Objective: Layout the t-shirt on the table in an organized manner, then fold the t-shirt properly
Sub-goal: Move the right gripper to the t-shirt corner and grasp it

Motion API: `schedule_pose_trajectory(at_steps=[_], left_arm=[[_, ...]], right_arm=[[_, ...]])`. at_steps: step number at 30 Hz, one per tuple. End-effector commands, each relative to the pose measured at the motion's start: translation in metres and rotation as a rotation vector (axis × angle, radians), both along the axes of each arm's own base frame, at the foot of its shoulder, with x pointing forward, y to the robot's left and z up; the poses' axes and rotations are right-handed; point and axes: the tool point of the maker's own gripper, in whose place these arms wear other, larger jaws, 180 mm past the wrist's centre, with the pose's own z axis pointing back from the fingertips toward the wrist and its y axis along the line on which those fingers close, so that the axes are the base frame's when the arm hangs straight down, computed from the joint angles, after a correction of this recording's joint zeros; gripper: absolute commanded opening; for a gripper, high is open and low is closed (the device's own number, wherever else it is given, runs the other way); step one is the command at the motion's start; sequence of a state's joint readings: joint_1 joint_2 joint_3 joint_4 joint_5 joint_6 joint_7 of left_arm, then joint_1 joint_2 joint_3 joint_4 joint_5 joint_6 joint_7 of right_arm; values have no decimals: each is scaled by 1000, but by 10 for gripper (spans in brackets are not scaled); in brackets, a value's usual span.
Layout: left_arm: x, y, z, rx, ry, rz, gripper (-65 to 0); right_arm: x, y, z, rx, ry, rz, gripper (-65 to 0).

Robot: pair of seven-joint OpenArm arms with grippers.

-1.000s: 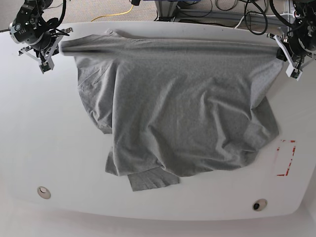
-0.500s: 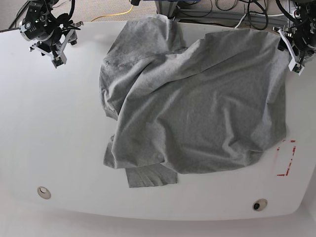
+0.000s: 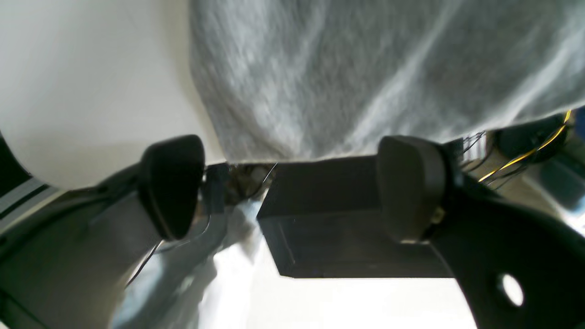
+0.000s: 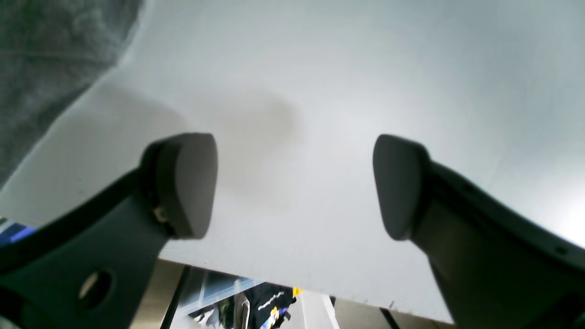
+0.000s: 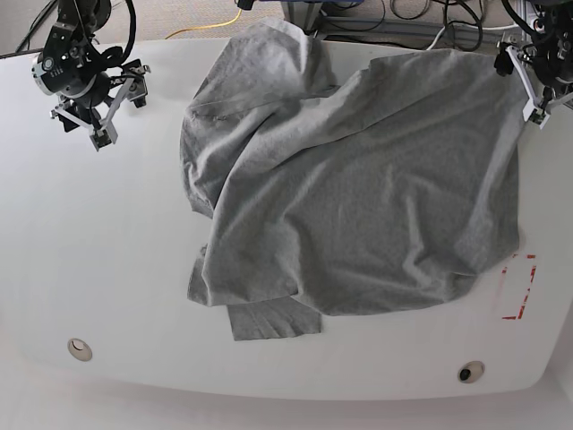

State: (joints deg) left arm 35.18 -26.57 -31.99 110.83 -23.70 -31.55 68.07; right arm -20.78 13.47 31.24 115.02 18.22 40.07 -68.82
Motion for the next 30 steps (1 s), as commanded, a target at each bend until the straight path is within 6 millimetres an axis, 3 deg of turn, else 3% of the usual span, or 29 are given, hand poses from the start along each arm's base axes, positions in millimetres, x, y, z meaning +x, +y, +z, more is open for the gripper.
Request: schedule_pose_trajectory(at_steps=[1,4,10,18,30], left_arm=[[4,13,9,64,-11,-5,-42],[10,24,17,101,-36,14,-29],[46,35,41,121,-166,53,-31],[93,52,85,145,-364,117,-31],[133,68,139,156,-576,180,-31]], right_arm=[[20,-4,15,-15,-69,6,-140],[42,-2,27,-7,-131,6,-140],[80,11,37,66,-218,-23,-140],[117,33,36,195,-265,-57,-140],[129,57,0,324,-177,-70,-140]])
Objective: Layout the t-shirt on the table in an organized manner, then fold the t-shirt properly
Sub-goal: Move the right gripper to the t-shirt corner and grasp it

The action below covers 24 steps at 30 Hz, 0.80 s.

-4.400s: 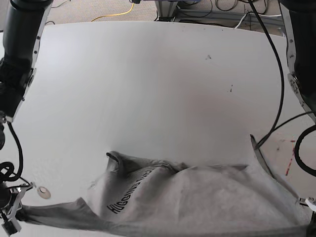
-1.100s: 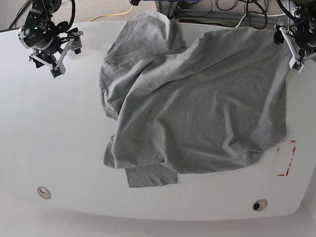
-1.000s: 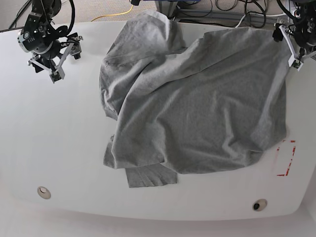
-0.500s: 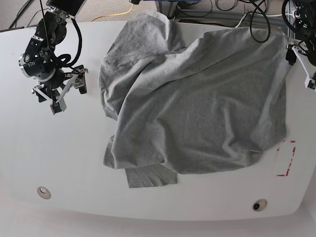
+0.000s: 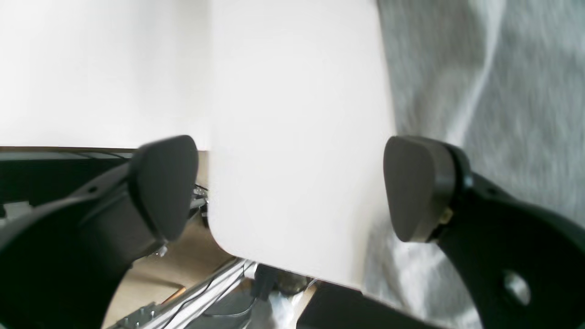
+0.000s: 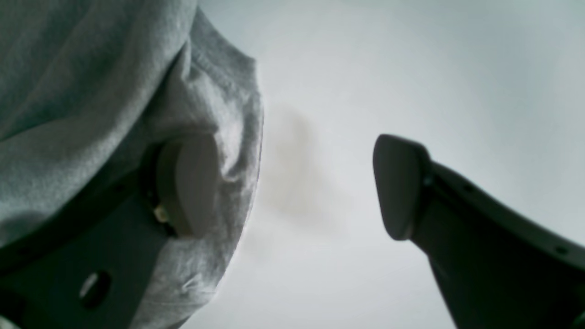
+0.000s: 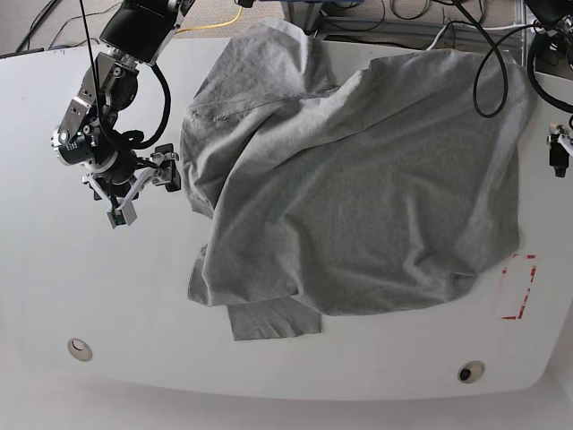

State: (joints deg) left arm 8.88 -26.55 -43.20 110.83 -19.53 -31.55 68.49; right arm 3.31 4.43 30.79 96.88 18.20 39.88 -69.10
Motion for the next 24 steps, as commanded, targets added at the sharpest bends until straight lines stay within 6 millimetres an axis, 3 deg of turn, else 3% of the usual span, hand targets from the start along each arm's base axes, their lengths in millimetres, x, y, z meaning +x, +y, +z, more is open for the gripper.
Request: schedule_pose_trajectory(at_steps=[1,12,24], left_arm=[[9,6,23,31,-65,3,-31],[11,7,28,33,-84,6,-31],[11,7,27,32,-80,5,-31]], right_arm=[[13,10,5,22,-40,30,-140],[8,44,-28,106,2,98,-140],[7,54,-32,129,8,98,-141]])
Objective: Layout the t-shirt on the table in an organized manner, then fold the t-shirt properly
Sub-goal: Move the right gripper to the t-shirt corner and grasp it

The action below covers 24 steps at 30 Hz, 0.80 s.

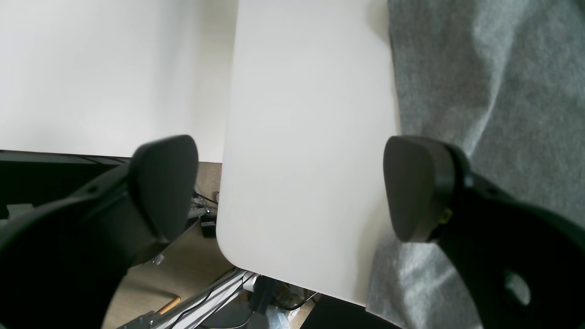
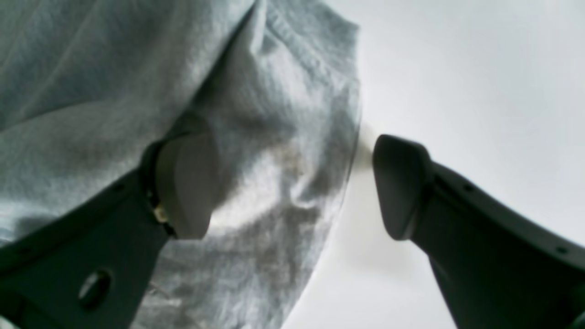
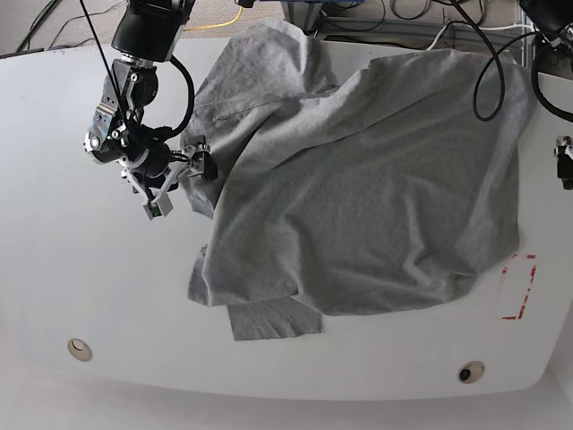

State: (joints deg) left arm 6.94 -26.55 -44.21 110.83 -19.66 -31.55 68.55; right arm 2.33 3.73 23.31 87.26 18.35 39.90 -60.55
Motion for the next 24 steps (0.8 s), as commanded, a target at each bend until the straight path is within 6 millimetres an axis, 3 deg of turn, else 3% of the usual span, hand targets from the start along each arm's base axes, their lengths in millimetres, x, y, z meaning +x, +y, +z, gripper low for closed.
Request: schedule_pose_trajectory(at_steps=[1,6,10,15,21,24], left_arm=[[5,3,16,33,-38,-9,-31],[5,3,16,33,-38,-9,-31],[5,3,16,33,-38,-9,-31],[5,3,15,32,-37,-11,-31],[5,3,15,32,-37,-11,-31],[5,3,15,32,-37,-11,-31]], right_arm=[[7,3,7,9,-26,1,-141],[7,6,7,18,-26,3,-214],[6,18,5,30,-20,19,-312],[6,32,4,29,-18,68,-385],[3,32,-1,33,0,68,-525],[1,21,-4,10,14,67,-612]])
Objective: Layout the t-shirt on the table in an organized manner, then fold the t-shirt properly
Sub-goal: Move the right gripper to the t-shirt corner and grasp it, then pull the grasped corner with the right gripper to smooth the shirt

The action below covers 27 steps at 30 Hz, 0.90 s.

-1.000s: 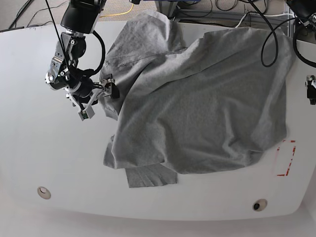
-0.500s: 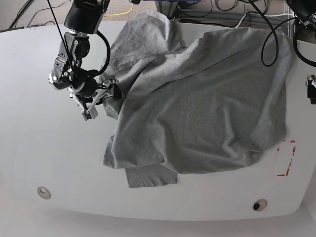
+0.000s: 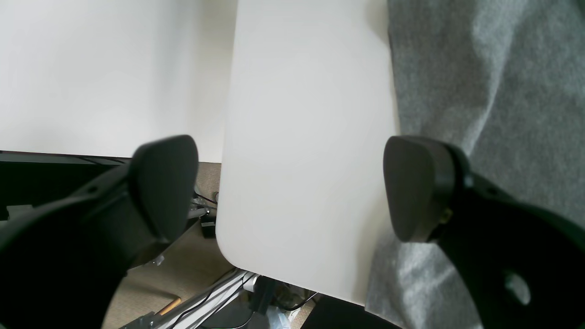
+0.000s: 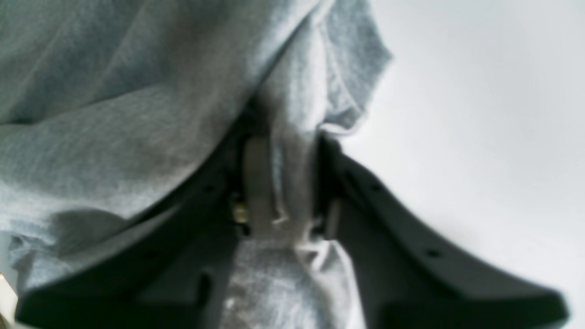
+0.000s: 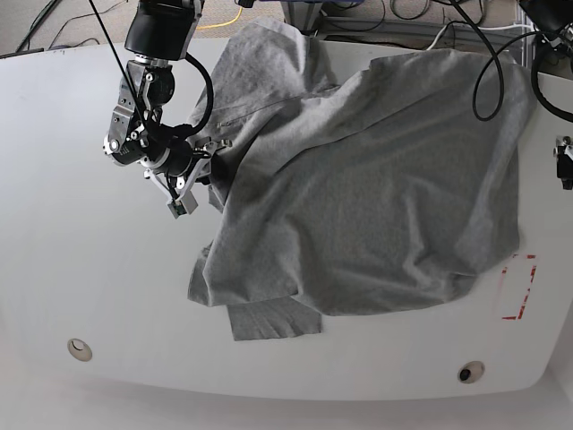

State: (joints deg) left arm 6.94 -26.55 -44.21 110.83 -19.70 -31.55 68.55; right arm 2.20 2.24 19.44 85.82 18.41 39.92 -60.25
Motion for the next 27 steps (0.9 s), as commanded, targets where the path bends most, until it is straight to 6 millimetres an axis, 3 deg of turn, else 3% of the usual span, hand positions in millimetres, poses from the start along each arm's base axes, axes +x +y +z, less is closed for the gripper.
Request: schedule_pose_trajectory(at_steps=[1,14,20,27], left_arm=[[5,3,15,33,-37,-10,-31],[4,2,14,30,-33,-10,-31],[5,1,13,28,-32,-12,-31],[12,-13,3,21,-2,-63,-31]], right_arm=[[4,-14,2,-33,-5,2,-639],[-22,-78,-10,-154,23,-20,-648],[-46,-118,-15,-190,59,-110,-648],[-71,-150,-18,-220,95,-188,-648]])
